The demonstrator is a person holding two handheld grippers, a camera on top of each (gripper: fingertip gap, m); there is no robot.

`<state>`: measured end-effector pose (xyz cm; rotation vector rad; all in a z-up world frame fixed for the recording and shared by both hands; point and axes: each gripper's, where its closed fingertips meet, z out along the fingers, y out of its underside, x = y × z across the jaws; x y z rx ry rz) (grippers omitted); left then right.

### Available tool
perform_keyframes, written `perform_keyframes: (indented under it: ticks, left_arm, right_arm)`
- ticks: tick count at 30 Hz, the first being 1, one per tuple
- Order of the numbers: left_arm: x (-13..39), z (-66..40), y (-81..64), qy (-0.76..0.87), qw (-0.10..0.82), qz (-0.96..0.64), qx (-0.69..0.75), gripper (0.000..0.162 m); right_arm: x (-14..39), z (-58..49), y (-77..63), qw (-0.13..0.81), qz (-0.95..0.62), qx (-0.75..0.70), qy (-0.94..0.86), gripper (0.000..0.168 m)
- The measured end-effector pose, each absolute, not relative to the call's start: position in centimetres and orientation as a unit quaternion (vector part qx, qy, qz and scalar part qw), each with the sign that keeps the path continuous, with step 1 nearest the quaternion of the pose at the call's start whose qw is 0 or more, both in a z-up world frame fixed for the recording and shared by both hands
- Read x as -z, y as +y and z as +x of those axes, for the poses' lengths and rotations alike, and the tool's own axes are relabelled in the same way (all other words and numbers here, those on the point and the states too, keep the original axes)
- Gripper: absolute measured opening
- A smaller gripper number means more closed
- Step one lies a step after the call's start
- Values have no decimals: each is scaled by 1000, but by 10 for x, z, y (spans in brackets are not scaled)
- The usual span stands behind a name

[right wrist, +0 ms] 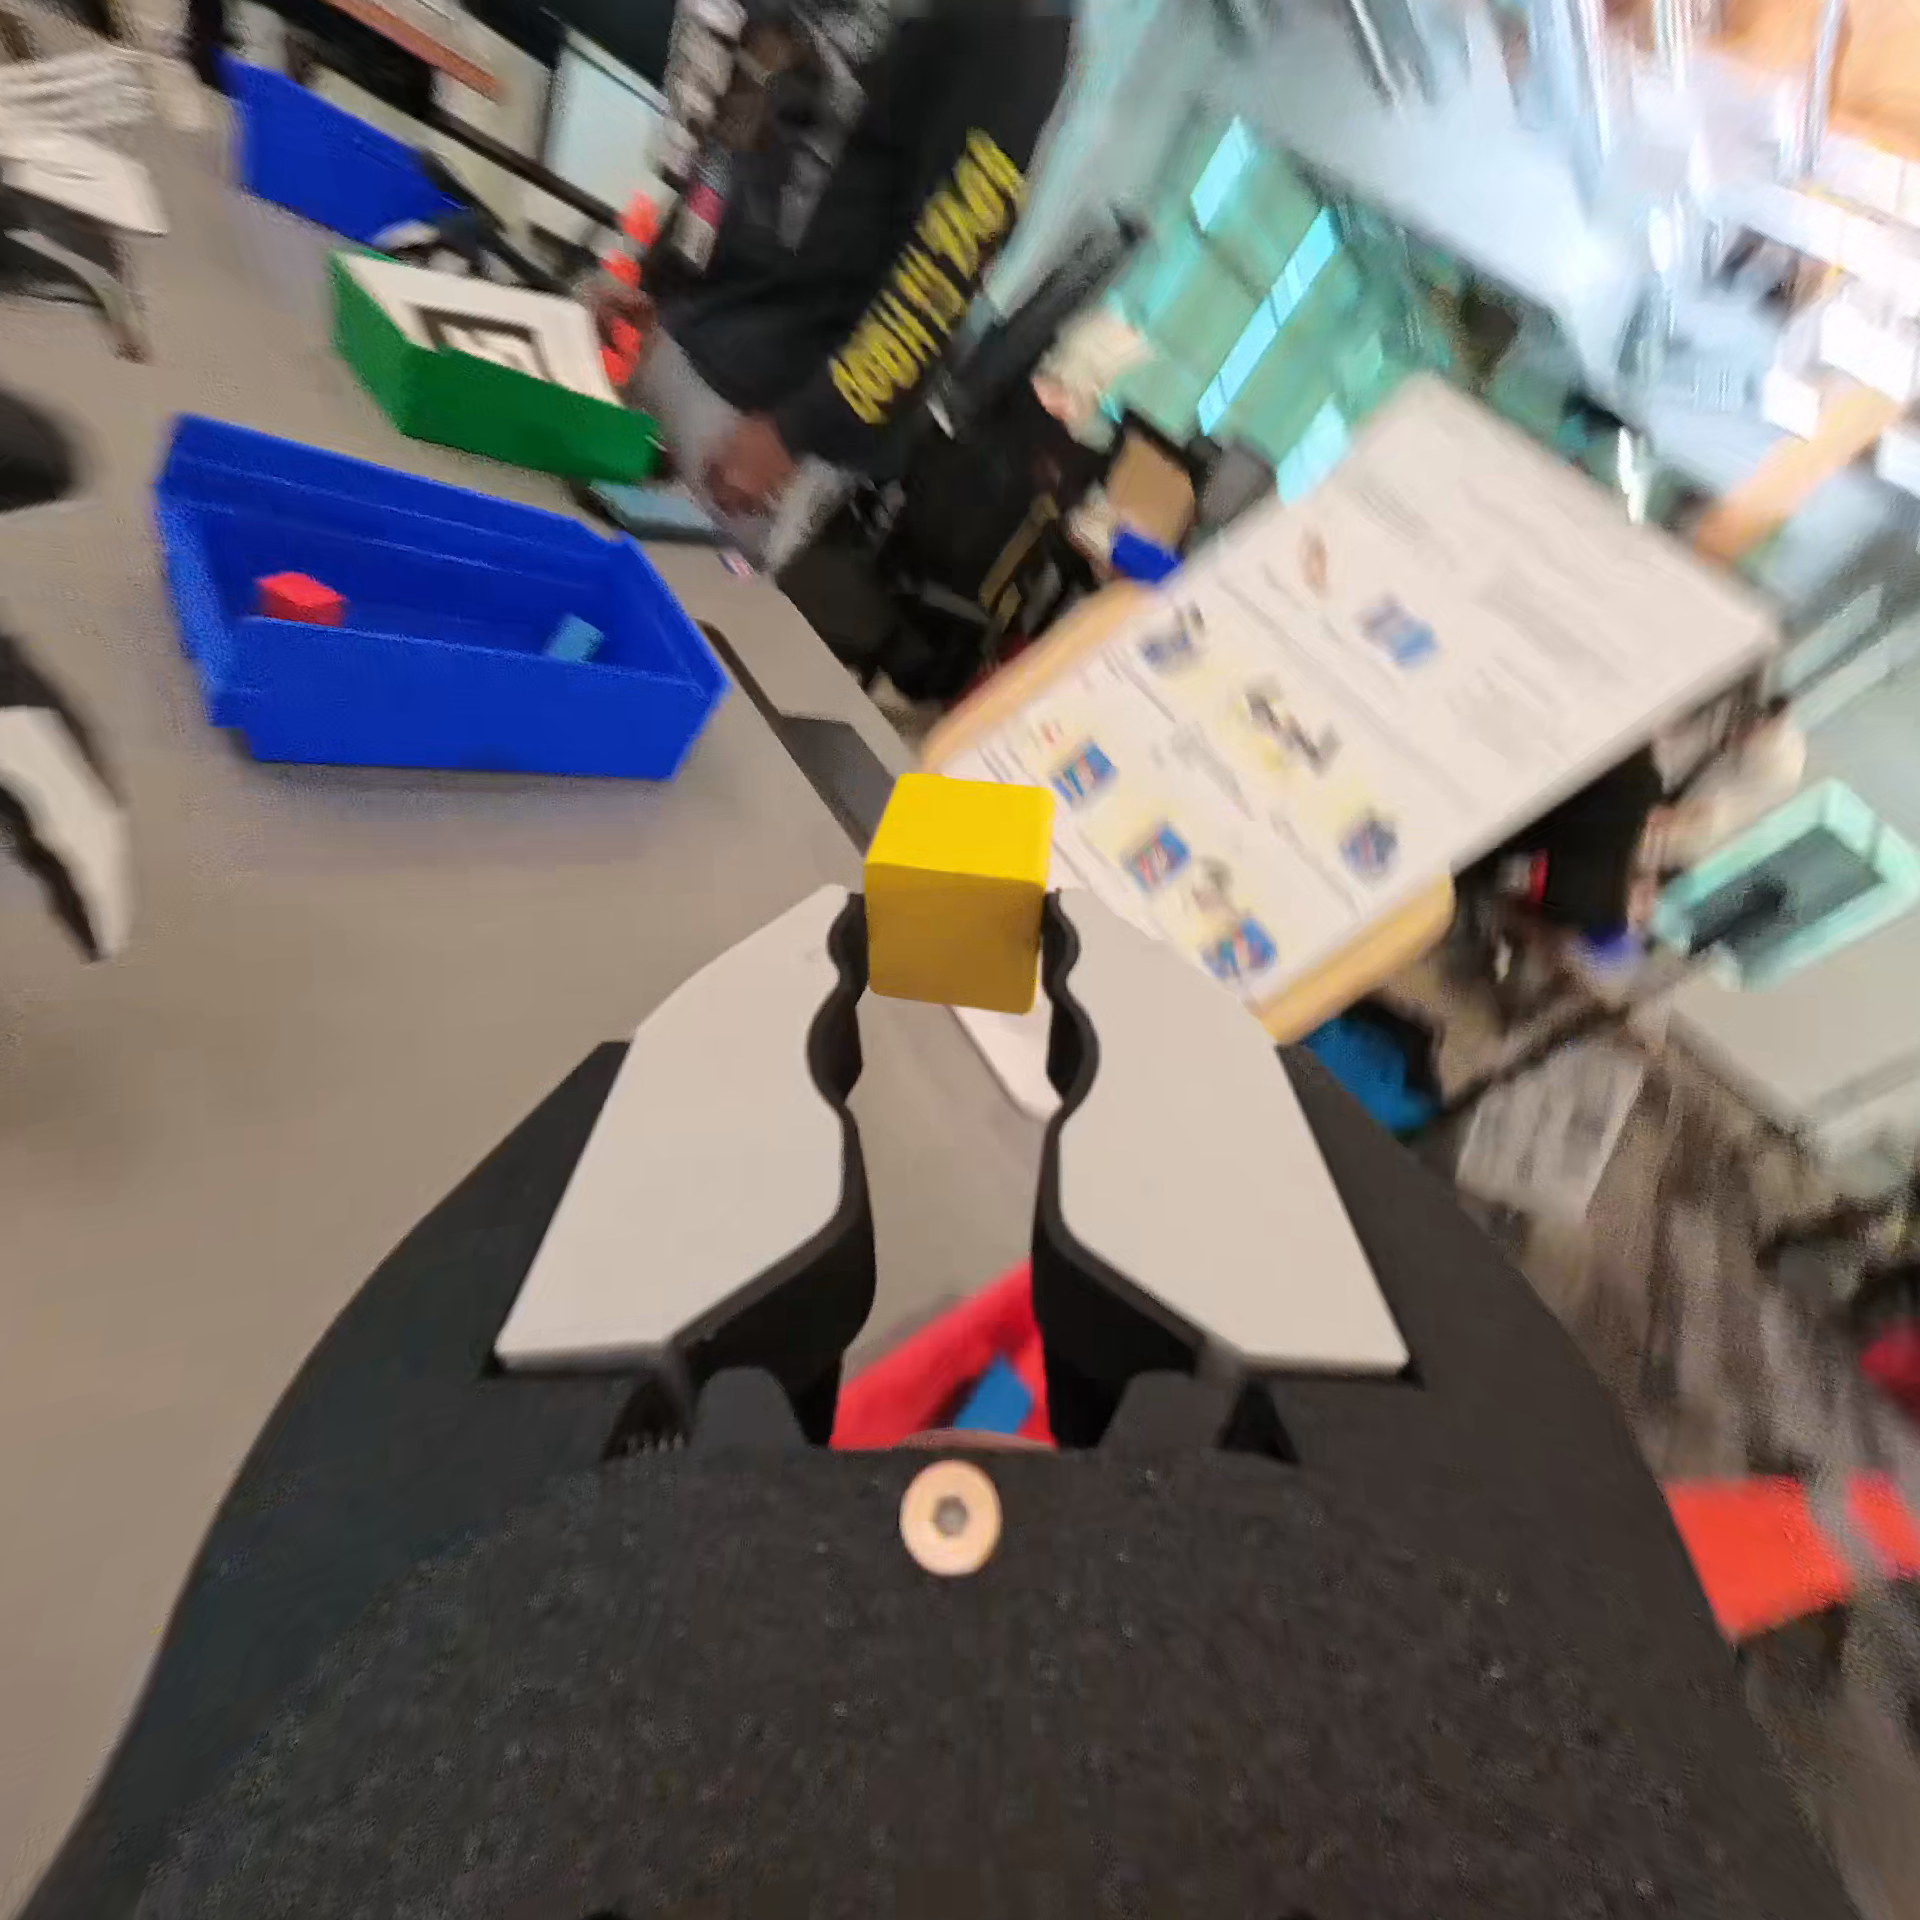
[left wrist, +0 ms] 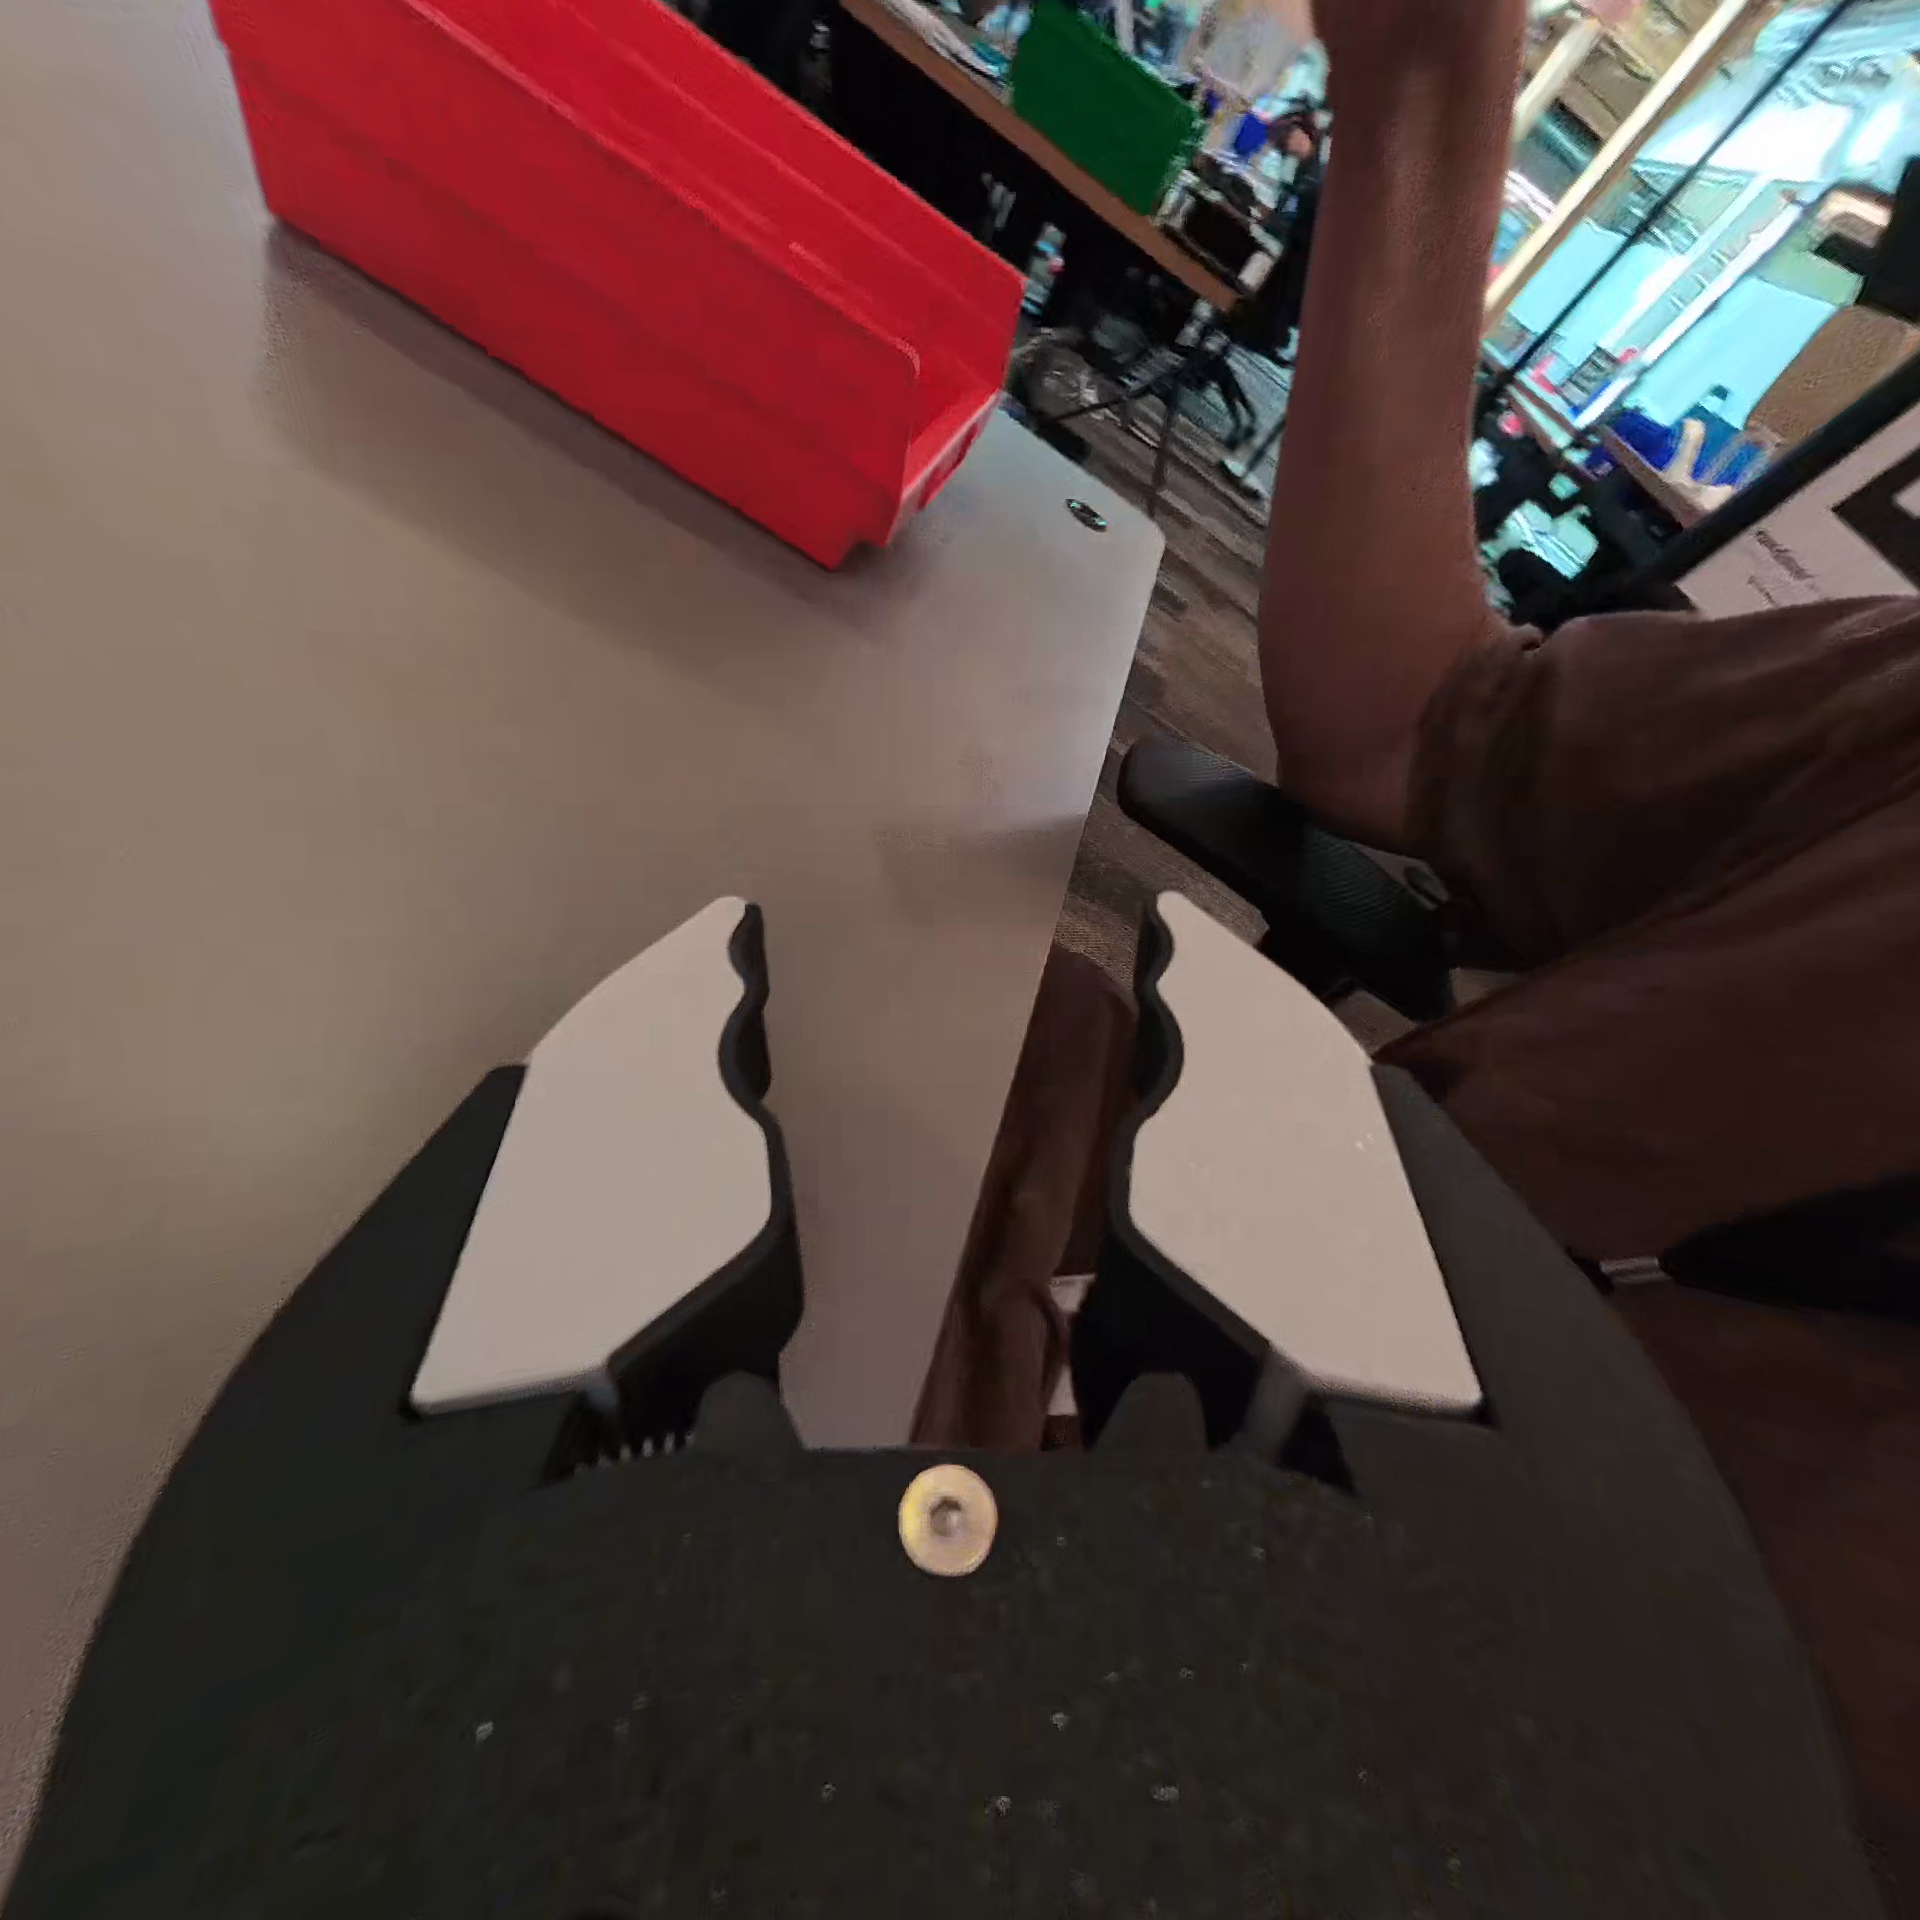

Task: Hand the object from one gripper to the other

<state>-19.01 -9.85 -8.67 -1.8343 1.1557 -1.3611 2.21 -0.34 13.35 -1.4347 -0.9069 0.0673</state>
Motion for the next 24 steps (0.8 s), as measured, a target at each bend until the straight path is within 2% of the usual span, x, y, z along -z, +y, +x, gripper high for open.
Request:
perform_keyframes:
  ticks: [3,7,10,14,16,20,24]
  left_arm:
    - [112,-201,-96,423,343,-712,444,68]
    - [130,-222,-59,435,435,-731,296,68]
    - [134,-216,-62,428,416,-735,322,66]
    - [138,-211,-71,433,397,-735,338,66]
    - [143,-212,-71,444,391,-737,326,66]
    - [142,-210,-74,454,391,-731,326,66]
    - [144,-210,-77,464,391,-729,317,66]
  right_arm:
    - [-110,102,21,596,-757,-9,-266,32]
    - [-39,162,26,452,-870,41,-193,32]
    - [9,186,29,356,-916,69,-169,32]
    - [88,189,1,155,-975,34,-159,32]
    - [114,187,-10,89,-983,21,-158,32]
    - [150,191,-20,5,-989,12,-145,32]
    - [156,205,1,29,-987,55,-147,32]
